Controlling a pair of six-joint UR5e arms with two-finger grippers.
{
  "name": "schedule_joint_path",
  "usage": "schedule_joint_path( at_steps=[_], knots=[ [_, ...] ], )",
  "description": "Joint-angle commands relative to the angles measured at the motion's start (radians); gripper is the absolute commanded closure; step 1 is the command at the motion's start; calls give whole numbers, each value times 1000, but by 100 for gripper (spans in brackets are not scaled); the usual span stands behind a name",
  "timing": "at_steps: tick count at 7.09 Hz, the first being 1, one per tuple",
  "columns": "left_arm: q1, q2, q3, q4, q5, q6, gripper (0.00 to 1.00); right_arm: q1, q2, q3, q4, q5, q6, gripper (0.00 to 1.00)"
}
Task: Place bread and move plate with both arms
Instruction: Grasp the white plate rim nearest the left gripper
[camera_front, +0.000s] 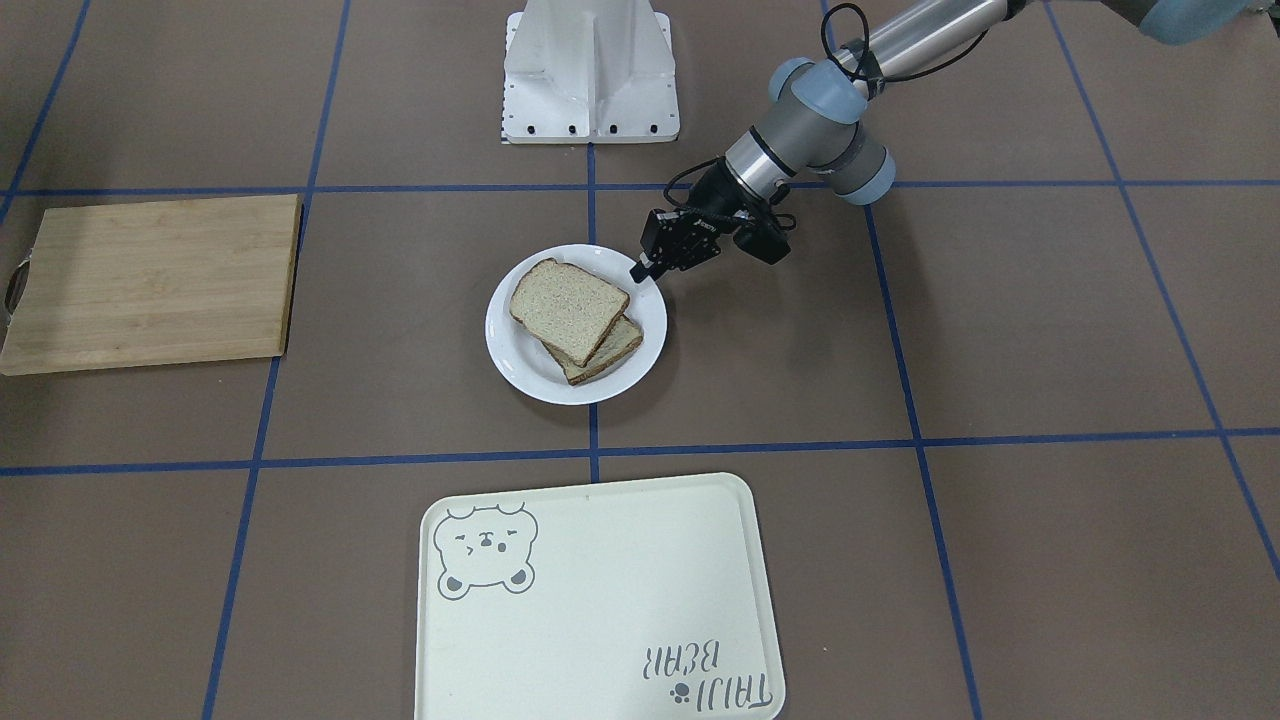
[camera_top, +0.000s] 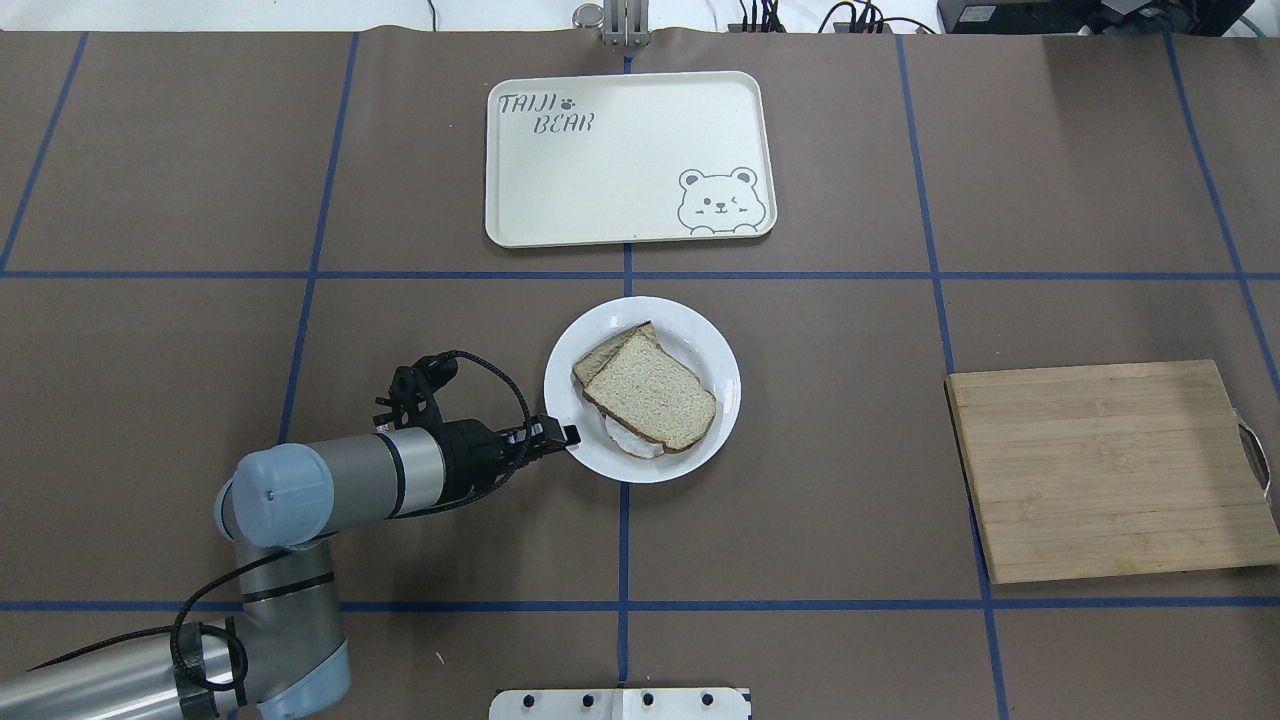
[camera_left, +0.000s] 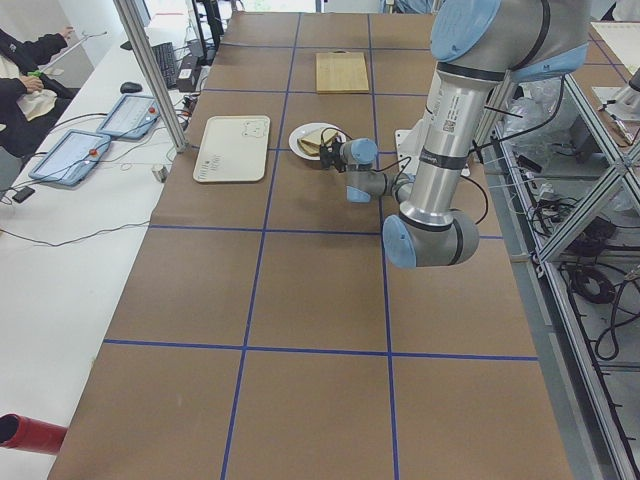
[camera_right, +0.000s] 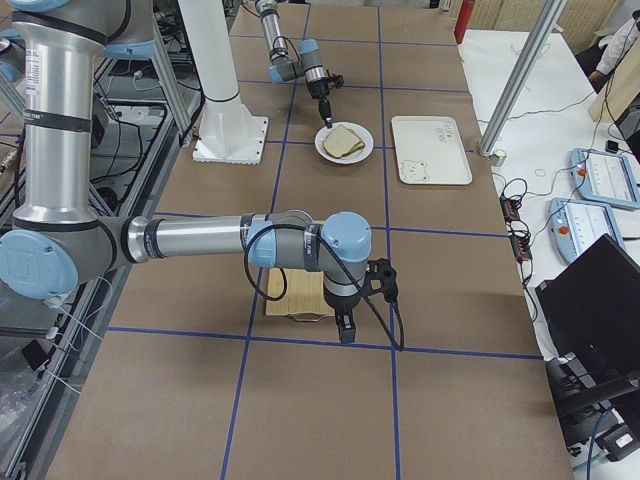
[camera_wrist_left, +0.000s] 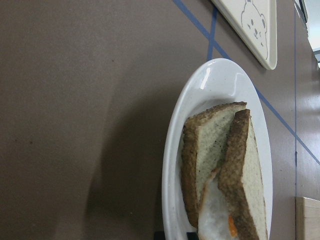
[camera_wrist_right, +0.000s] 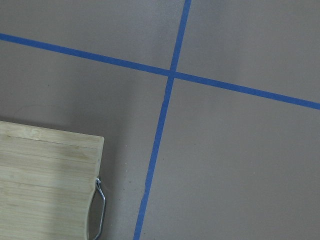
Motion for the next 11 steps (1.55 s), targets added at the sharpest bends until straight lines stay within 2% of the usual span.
schedule_joint_path(
  at_steps=[1,3,5,7,11],
  knots=[
    [0,-25,23,0,0,0,73,0,5,0,-1,-2,1,0],
    [0,-44,41,0,0,0,73,0,12,-5,-1,-5,1,0],
    [0,-44,42,-37,0,-2,100,0,13,-6,-1,-5,3,0],
    [-2,-44,37,-115,0,-66,100,0,13,-8,0,-5,3,0],
    [-86,-63,32,-143,1,-305,100,0,11,-11,4,-6,6,0]
  ],
)
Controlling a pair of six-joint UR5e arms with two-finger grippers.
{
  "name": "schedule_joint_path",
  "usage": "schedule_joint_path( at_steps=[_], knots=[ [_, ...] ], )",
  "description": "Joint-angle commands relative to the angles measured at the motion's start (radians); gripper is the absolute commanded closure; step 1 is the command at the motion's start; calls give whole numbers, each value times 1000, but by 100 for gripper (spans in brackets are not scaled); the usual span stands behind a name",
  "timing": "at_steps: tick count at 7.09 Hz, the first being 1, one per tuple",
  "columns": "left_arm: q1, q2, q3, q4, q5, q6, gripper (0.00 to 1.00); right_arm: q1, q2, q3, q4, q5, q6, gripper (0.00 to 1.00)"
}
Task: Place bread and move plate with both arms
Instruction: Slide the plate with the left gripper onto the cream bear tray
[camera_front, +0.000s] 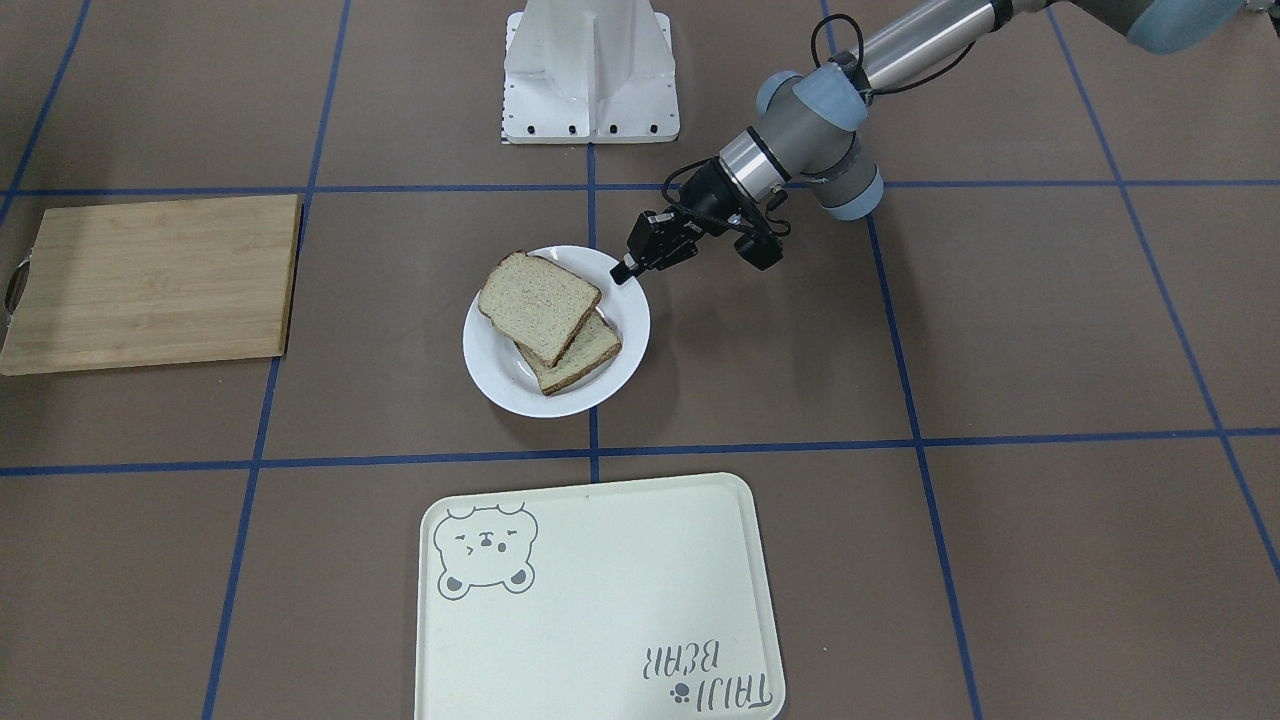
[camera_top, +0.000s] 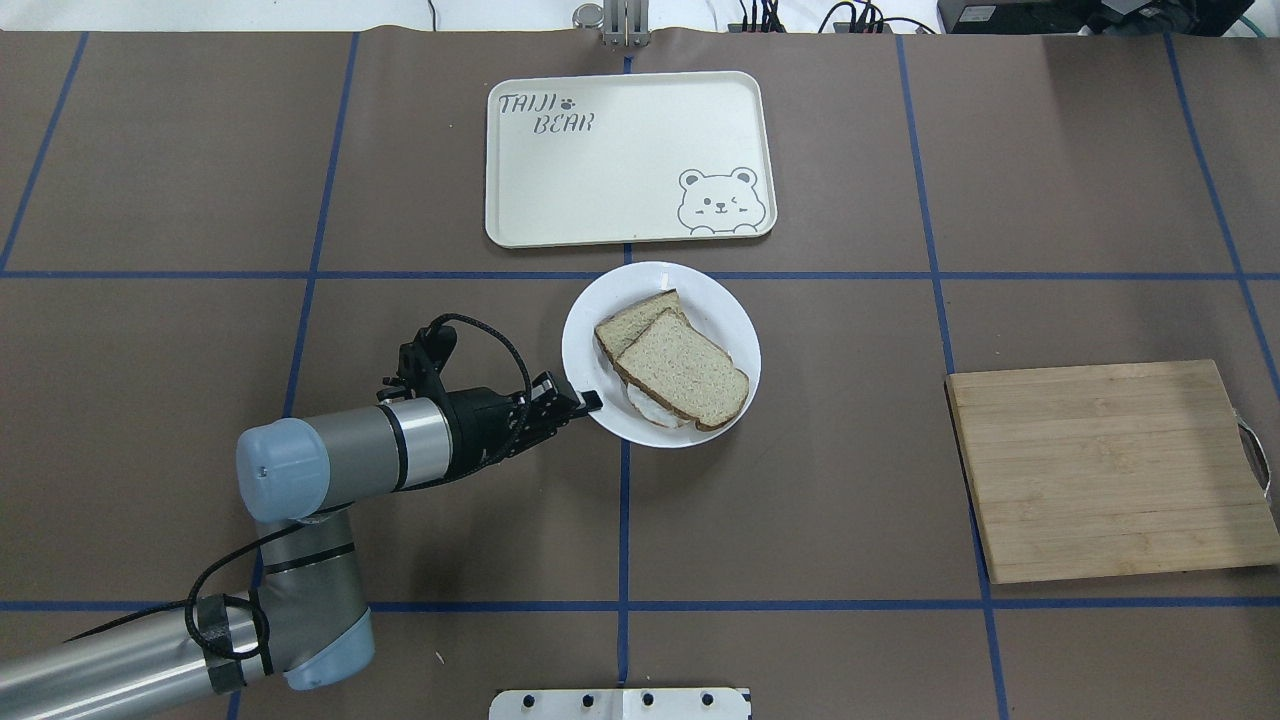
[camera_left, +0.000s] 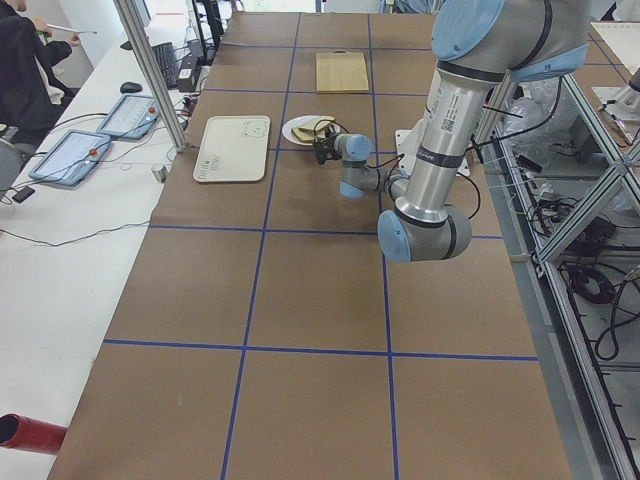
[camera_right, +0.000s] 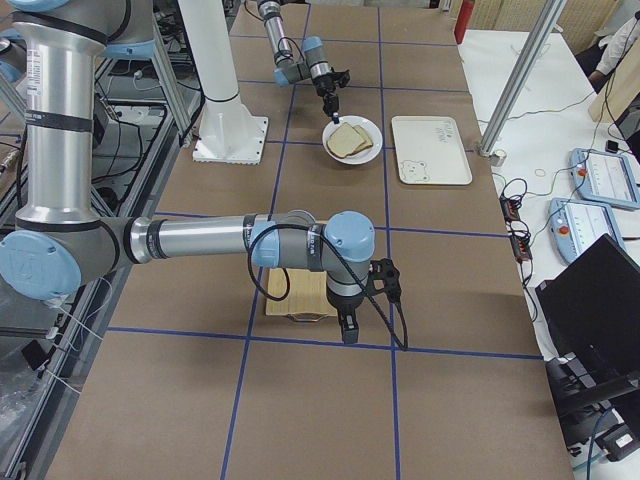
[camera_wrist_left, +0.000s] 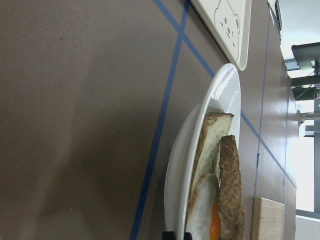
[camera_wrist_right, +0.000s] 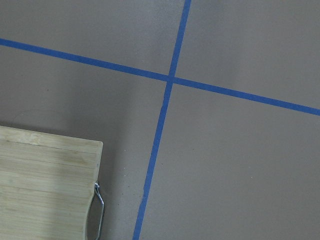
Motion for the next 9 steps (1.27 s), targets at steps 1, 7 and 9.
schedule_joint_path(
  at_steps=[1,7,9],
  knots=[
    [-77,-30,11,-6,3,-148,100,0,1,0,1,0,4,0],
    [-266,-450,603,72,113,-325,100,-2,15,-5,1,1,10,0],
    [-234,-473,600,152,133,-306,96,-2,15,-5,1,5,10,0]
  ],
)
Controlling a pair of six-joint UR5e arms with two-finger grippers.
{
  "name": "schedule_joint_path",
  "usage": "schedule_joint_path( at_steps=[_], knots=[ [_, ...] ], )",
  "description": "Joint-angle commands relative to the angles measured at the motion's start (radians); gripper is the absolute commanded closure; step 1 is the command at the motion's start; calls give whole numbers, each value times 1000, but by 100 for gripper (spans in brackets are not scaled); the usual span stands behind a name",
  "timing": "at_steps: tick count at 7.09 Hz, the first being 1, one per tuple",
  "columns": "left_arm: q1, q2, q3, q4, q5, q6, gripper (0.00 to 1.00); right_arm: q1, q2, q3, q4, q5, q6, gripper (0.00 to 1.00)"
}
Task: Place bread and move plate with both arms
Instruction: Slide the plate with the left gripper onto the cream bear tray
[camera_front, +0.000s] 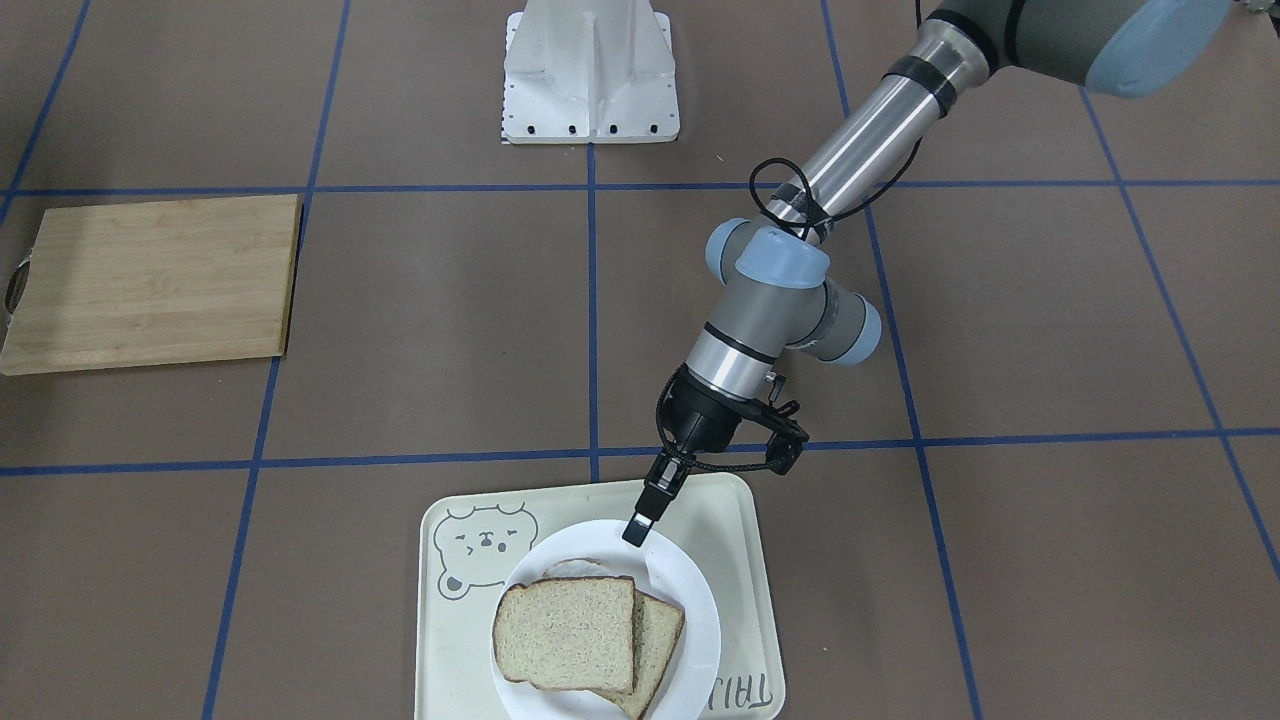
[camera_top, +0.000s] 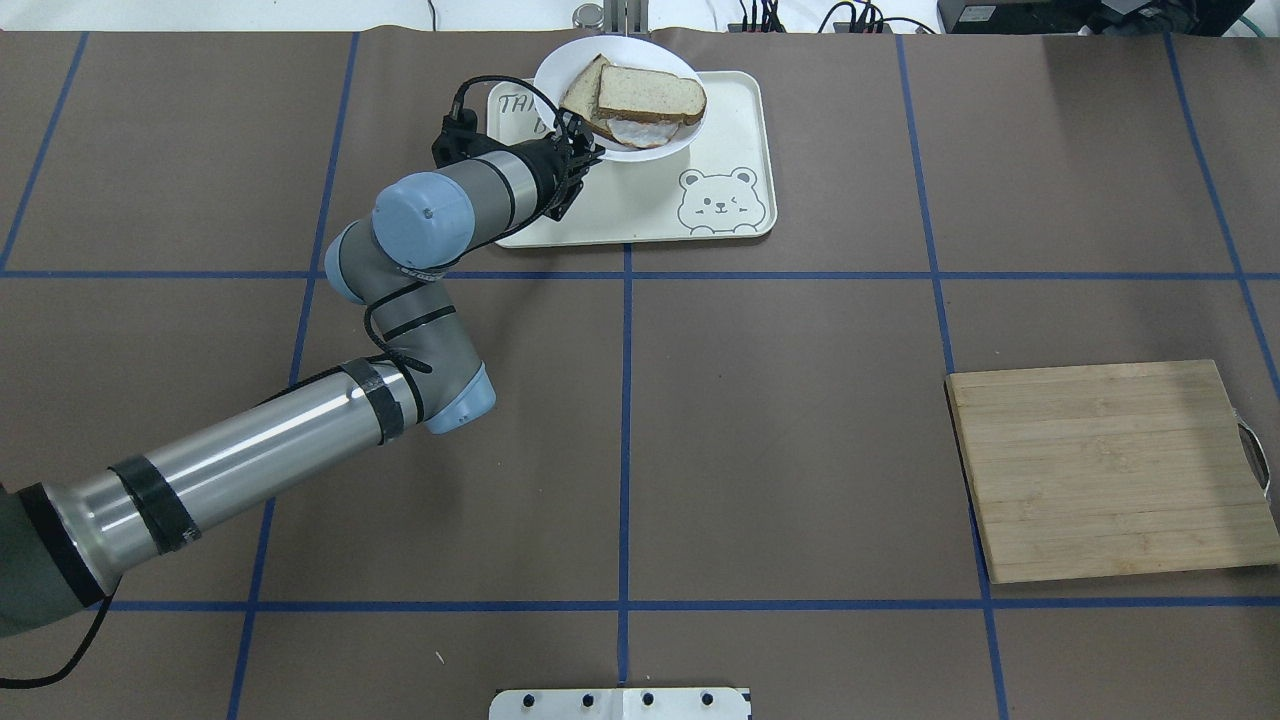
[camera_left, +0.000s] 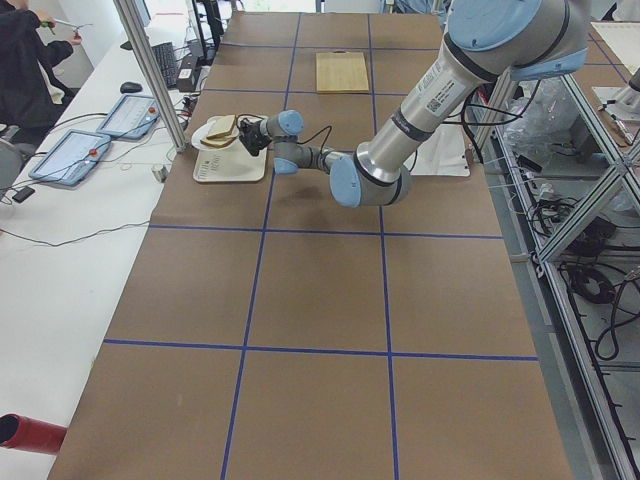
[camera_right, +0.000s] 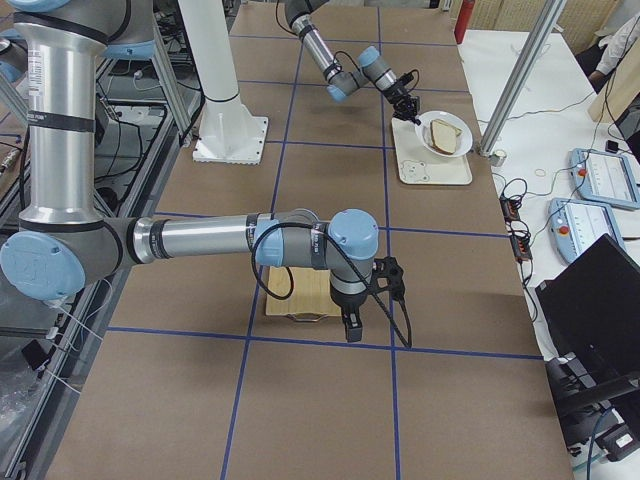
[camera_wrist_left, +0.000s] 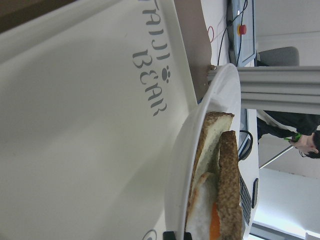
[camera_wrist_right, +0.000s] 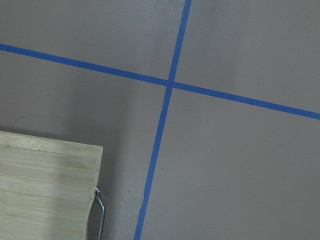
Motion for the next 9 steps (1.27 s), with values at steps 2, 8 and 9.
schedule_joint_path(
  at_steps=[2,8,9],
  knots=[
    [56,7,-27,39,17,117,2,0,7,0,-2,2,2,0],
    [-102,522,-821,461,-401,651,2,1,-1,-5,-8,-9,13,0],
    [-136,633,-944,599,-435,899,2,1,-1,-6,-8,-7,13,0]
  ],
)
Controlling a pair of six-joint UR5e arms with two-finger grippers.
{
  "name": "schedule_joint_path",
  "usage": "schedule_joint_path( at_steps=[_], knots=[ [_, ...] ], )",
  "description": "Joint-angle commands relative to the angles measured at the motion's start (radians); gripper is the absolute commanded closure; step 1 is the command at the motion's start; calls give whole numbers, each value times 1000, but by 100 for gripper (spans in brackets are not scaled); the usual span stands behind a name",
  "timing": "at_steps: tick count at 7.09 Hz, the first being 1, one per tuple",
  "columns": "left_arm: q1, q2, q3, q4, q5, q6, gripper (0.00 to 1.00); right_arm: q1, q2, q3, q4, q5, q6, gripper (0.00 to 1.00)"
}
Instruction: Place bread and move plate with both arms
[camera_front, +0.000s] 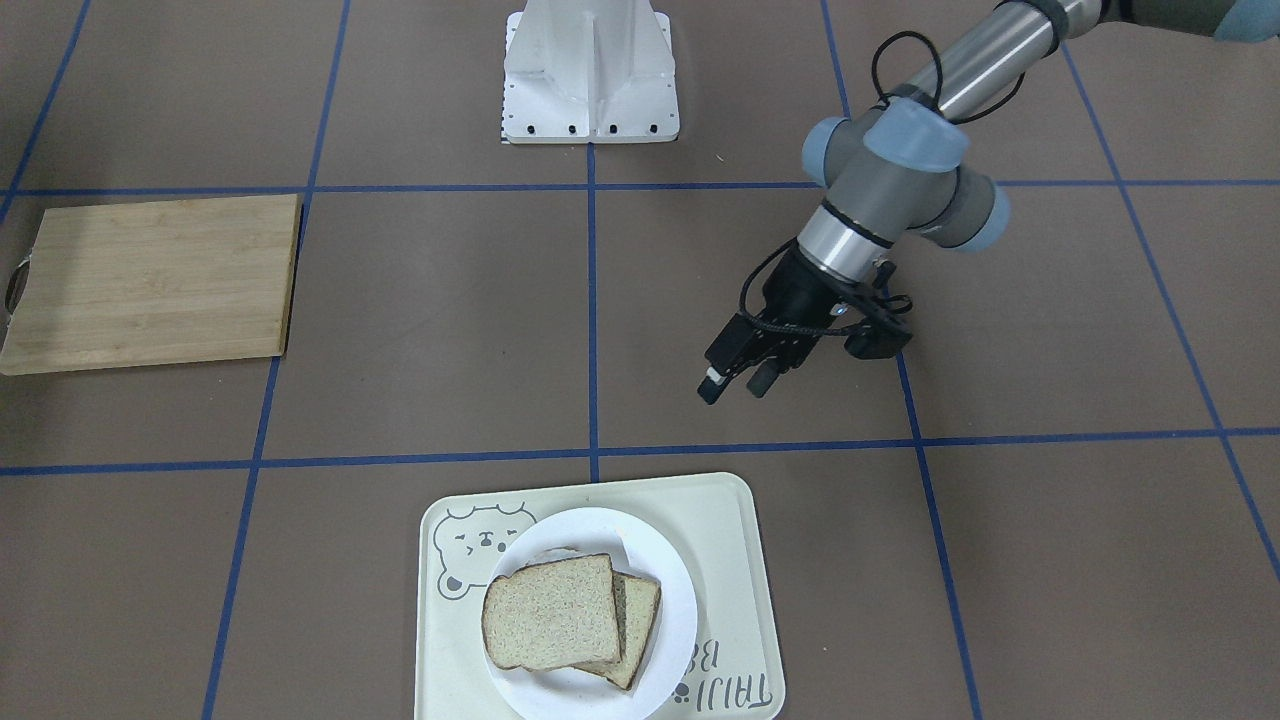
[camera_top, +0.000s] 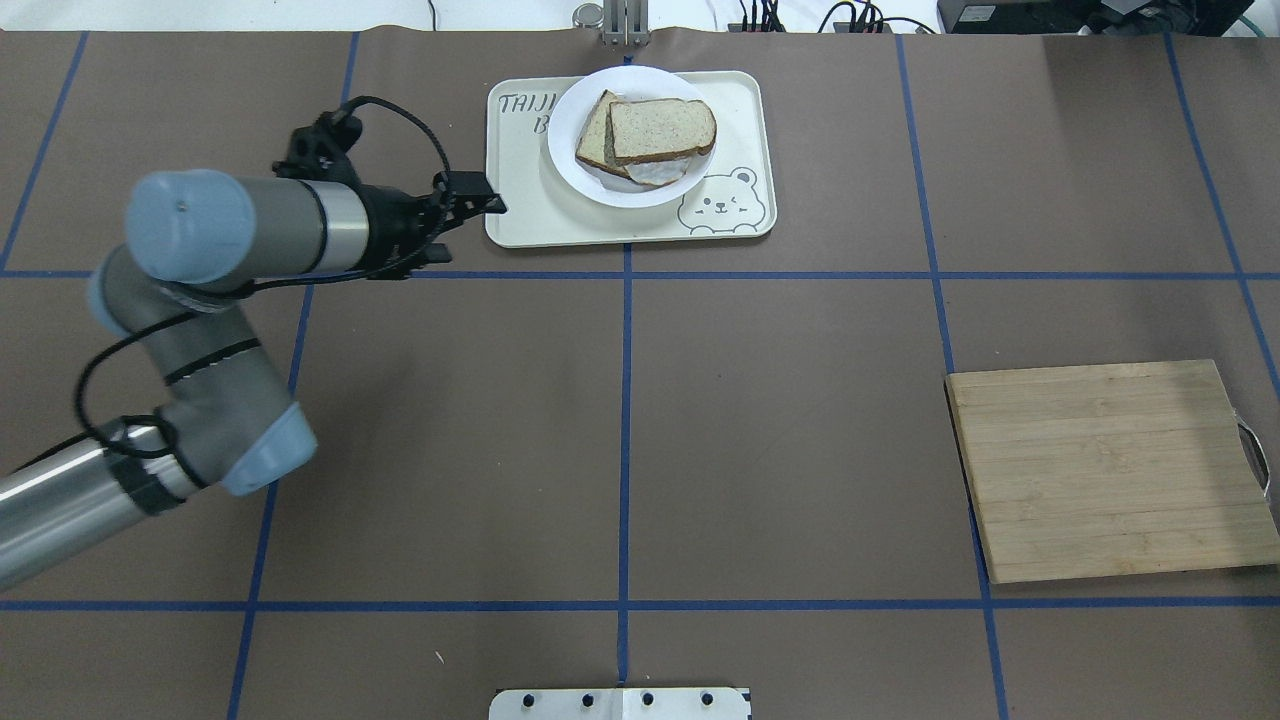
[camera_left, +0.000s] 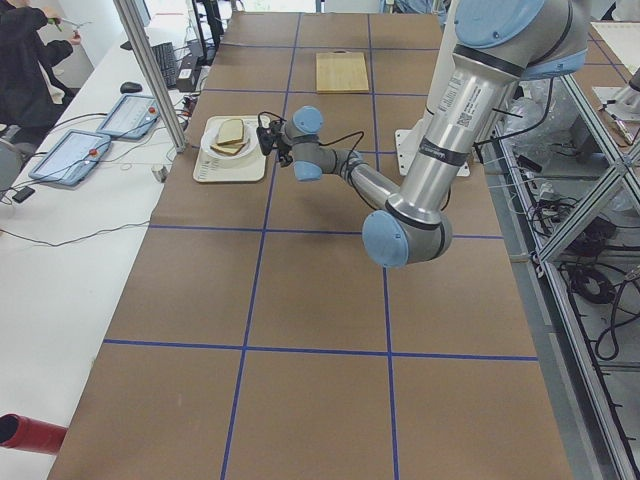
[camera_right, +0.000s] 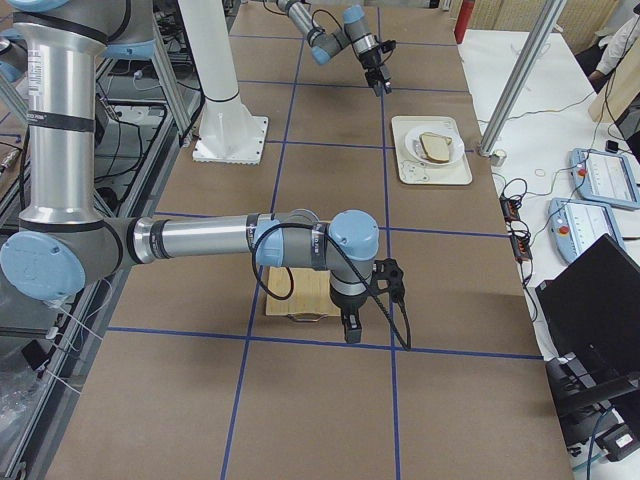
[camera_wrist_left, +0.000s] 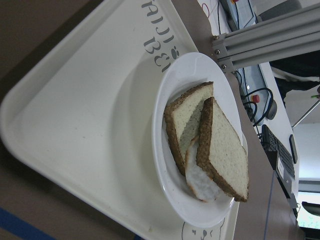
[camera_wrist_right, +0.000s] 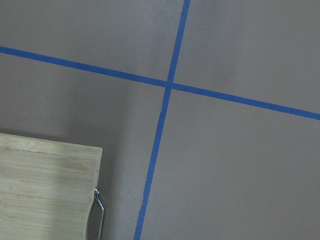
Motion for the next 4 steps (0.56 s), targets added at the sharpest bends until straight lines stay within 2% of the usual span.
schedule_joint_path(
  at_steps=[1,2,3,4],
  knots=[
    [-87,256,-230,227,-79,546,2,0,-1,-4,0,0,2,0],
    [-190,347,-226,232,-164,797,2,0,0,-7,1,0,2,0],
    [-340,399,-206,269,-294,1027,2,0,-4,-7,4,-1,0,0],
    [-478,421,-180,372,-392,1274,2,0,-6,-7,4,0,0,0]
  ],
)
